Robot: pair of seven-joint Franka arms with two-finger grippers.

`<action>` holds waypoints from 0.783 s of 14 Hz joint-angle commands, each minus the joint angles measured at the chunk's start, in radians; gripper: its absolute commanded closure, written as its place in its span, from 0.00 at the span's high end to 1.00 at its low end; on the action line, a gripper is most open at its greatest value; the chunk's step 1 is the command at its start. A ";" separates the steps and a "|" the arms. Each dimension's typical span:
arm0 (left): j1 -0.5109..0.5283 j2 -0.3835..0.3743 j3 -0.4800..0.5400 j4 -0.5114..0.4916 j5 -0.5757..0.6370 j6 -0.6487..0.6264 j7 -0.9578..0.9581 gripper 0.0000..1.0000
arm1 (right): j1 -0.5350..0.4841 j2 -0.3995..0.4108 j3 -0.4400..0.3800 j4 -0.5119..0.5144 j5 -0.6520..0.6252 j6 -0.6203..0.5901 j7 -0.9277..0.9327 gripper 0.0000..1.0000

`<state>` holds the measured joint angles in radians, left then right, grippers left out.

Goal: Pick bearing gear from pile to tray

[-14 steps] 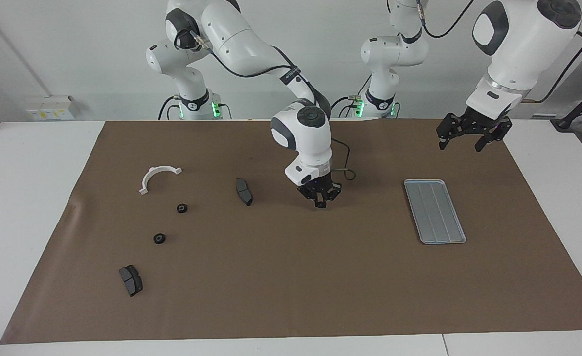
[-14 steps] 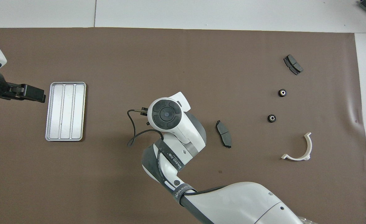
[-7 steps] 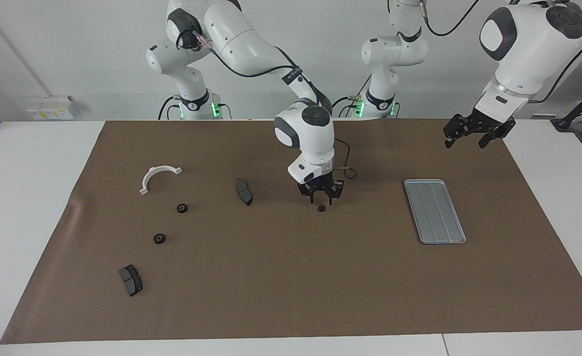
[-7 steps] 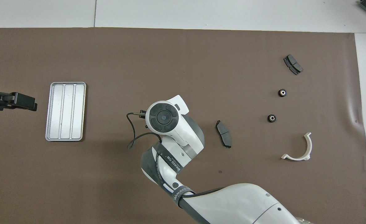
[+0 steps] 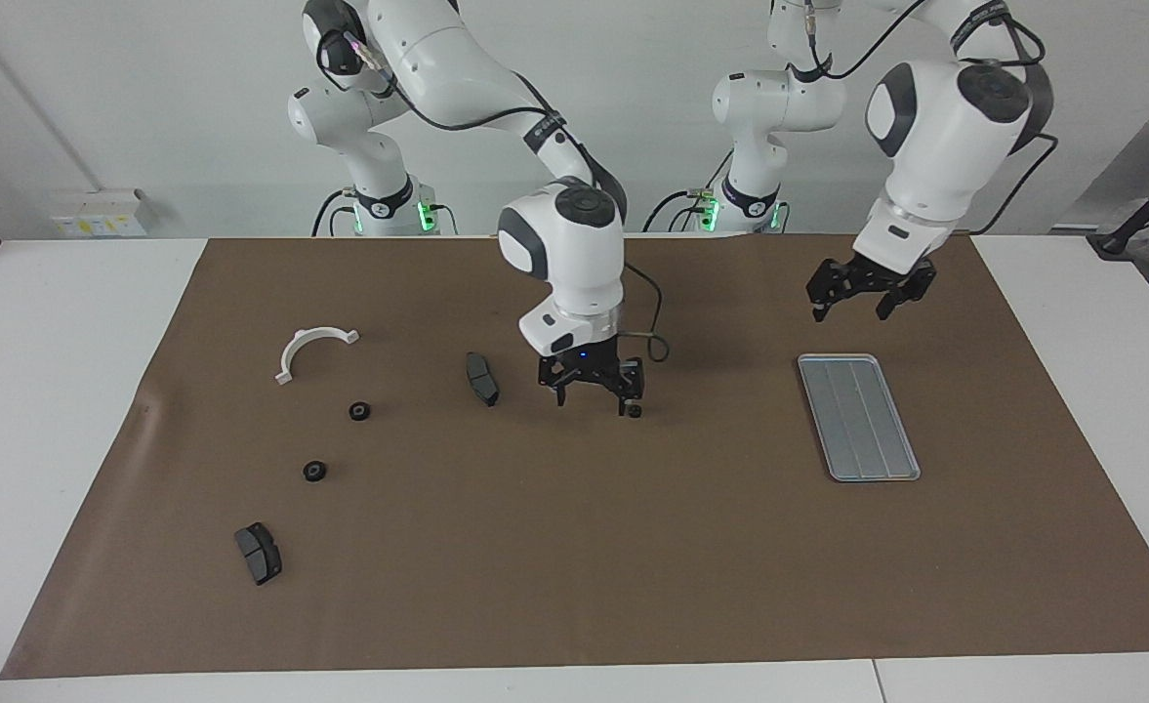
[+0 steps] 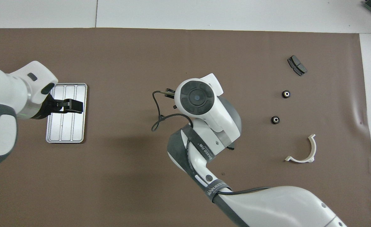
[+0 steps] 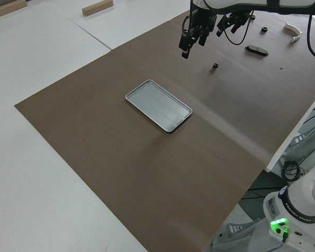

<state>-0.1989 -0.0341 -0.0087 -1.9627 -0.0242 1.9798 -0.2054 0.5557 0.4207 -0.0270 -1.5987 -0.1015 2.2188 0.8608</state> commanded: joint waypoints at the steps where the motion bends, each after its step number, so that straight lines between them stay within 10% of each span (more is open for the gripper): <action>1: -0.086 0.084 0.013 -0.010 -0.005 0.130 -0.136 1.00 | -0.103 -0.094 0.015 -0.064 -0.015 -0.050 -0.148 1.00; 11: -0.324 0.387 0.016 0.185 -0.005 0.226 -0.314 1.00 | -0.528 -0.109 0.018 -0.248 0.089 0.074 -1.026 1.00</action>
<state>-0.4862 0.2933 -0.0112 -1.8391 -0.0243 2.2037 -0.4987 0.0900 0.3312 -0.0269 -1.7581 -0.0486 2.2140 -0.0288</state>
